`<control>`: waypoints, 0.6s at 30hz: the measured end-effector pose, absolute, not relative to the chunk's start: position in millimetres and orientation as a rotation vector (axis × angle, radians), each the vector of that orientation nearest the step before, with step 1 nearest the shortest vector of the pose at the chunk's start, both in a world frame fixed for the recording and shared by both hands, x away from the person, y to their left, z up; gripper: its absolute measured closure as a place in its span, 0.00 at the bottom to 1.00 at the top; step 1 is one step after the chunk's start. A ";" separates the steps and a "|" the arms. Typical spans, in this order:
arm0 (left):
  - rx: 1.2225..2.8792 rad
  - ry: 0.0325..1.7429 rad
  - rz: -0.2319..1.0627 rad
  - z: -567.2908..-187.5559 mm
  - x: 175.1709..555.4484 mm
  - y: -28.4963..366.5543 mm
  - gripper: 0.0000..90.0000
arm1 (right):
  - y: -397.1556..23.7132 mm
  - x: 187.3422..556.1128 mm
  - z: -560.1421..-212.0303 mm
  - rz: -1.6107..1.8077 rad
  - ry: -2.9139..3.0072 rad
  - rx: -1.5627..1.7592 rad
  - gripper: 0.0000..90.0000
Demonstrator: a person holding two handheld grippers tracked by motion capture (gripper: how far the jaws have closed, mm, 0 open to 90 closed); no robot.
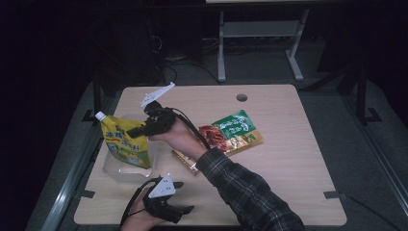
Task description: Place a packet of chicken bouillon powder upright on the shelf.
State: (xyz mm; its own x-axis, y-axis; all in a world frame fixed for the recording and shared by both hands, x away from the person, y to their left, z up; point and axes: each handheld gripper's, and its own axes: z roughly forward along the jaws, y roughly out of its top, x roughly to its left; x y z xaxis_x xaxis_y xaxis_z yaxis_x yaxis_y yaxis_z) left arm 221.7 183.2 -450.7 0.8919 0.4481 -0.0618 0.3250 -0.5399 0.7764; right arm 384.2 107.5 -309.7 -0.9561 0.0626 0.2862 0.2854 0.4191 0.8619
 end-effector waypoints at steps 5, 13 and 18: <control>2.191 0.555 0.176 -450.9 221.5 182.8 0.18 | 114.7 382.1 -314.4 -1.545 -2.462 -0.298 1.00; 2.193 0.563 0.167 -450.9 221.3 182.7 0.18 | 119.4 381.4 -327.5 -1.497 -2.473 -0.301 1.00; 2.196 0.559 0.166 -451.7 221.8 182.2 0.18 | 123.3 379.7 -333.6 -1.476 -2.484 -0.291 1.00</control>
State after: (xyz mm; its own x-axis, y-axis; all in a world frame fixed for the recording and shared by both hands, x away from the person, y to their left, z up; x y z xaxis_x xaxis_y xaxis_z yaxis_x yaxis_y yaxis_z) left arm 221.8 182.2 -451.7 0.8917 0.4468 -0.0719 0.3352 -0.5453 0.7683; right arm 379.7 123.3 -333.6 -0.9521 0.0493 0.3017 0.2886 0.4706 0.8338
